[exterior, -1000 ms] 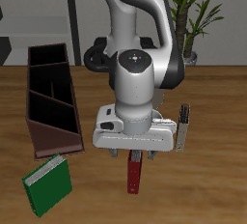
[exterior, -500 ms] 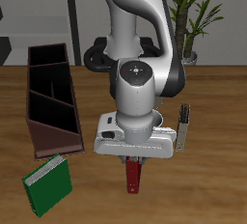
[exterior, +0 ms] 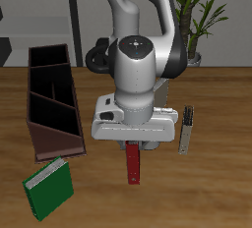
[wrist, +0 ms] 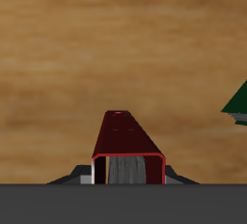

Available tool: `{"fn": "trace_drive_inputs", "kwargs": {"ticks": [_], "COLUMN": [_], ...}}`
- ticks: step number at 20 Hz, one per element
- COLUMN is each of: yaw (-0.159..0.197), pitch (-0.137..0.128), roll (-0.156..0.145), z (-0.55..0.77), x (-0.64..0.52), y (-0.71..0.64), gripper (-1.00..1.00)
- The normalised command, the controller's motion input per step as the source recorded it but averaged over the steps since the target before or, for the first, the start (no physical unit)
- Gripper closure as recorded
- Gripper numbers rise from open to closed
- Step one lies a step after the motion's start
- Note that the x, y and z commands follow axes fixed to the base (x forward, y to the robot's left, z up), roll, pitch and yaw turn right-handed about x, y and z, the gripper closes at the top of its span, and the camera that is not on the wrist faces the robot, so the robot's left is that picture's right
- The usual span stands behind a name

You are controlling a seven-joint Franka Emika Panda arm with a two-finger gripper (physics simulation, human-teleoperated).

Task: Place the red book into the right desk caddy's front compartment

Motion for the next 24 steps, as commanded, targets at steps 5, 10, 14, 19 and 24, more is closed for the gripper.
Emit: {"fn": "trace_drive_inputs", "kwargs": {"ticks": [5, 10, 14, 19, 24], "yaw": [0.050, 0.022, 0.048, 0.046, 0.060], "pitch": [-0.118, -0.063, -0.037, -0.009, 0.008], "roll": [-0.032, -0.017, -0.007, 0.019, 0.032], "z": [0.98, 0.63, 0.44, 0.29, 0.18], "x": [-0.54, -0.48, -0.52, -0.64, -0.61], "y": [-0.17, -0.11, 0.00, 0.12, 0.20], "gripper": [1.00, 1.00, 1.00, 1.00, 1.00]}}
